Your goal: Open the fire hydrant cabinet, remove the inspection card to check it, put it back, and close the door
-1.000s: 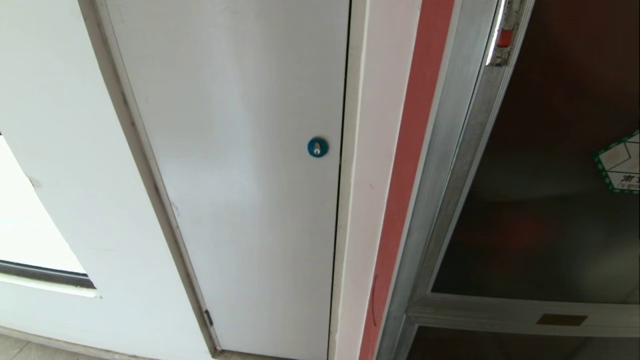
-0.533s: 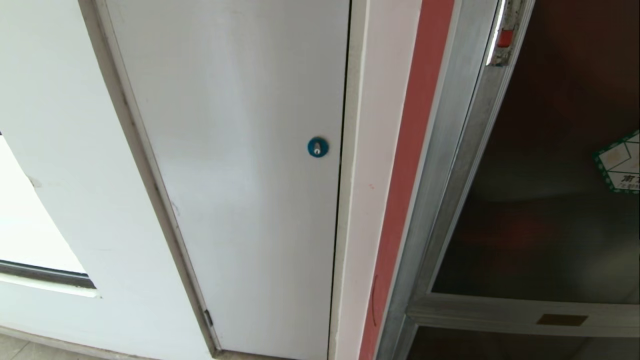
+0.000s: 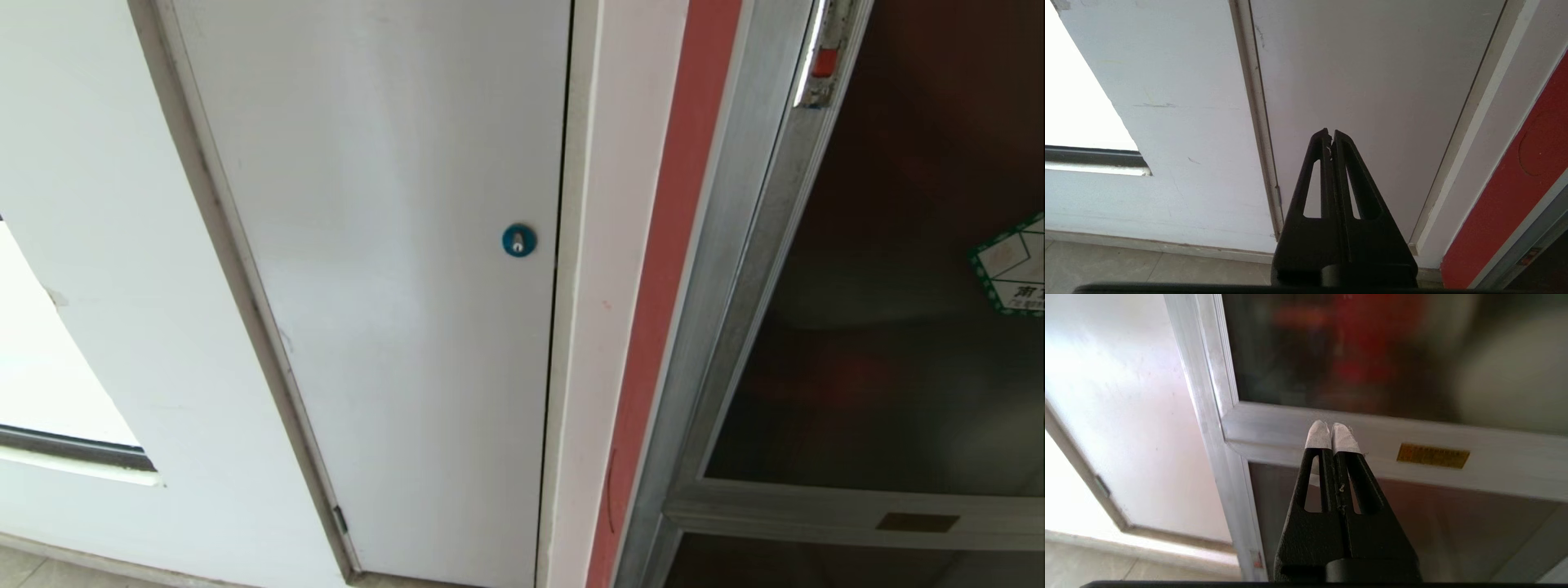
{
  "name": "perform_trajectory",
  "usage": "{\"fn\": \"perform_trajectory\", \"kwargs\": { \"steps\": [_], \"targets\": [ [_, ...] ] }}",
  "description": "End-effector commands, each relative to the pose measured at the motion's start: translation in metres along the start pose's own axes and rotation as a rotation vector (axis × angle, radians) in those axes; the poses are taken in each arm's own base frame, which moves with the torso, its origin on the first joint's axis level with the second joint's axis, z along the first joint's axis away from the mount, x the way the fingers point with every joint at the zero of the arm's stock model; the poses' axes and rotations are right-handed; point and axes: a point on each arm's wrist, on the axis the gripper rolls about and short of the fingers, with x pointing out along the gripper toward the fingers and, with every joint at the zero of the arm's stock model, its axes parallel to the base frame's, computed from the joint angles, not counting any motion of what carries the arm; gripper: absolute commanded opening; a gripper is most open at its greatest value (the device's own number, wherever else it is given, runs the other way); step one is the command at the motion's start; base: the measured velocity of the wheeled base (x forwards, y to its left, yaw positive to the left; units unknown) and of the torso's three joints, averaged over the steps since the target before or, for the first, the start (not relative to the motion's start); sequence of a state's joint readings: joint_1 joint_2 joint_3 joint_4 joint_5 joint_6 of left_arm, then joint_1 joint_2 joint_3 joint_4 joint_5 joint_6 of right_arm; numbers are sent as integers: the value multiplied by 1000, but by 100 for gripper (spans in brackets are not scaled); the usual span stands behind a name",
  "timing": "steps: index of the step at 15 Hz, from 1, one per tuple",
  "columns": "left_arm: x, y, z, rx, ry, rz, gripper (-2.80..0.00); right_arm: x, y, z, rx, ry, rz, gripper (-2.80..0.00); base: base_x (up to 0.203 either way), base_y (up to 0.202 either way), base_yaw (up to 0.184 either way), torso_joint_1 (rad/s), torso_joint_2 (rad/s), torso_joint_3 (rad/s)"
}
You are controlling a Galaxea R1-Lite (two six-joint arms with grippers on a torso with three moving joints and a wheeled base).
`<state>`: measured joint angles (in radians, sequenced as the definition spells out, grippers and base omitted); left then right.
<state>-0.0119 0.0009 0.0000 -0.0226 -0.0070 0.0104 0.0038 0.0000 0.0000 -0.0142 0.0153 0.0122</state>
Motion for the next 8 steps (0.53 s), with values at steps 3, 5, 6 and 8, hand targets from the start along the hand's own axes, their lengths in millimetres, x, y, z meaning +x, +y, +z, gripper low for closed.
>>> {"fn": "perform_trajectory", "kwargs": {
  "steps": [3,5,6,8],
  "targets": [
    [1,0,-4,0,14,-1,-280,0,0,-2,22,9,-12,-280,0,0,0,0,0,0],
    [1,0,-4,0,14,0,-280,0,0,-1,23,8,-12,-280,0,0,0,0,0,0],
    [1,0,-4,0,14,-1,-280,0,0,-1,25,6,-12,-280,0,0,0,0,0,0],
    [1,0,-4,0,14,0,-280,0,0,-1,26,6,-12,-280,0,0,0,0,0,0]
  ]
}}
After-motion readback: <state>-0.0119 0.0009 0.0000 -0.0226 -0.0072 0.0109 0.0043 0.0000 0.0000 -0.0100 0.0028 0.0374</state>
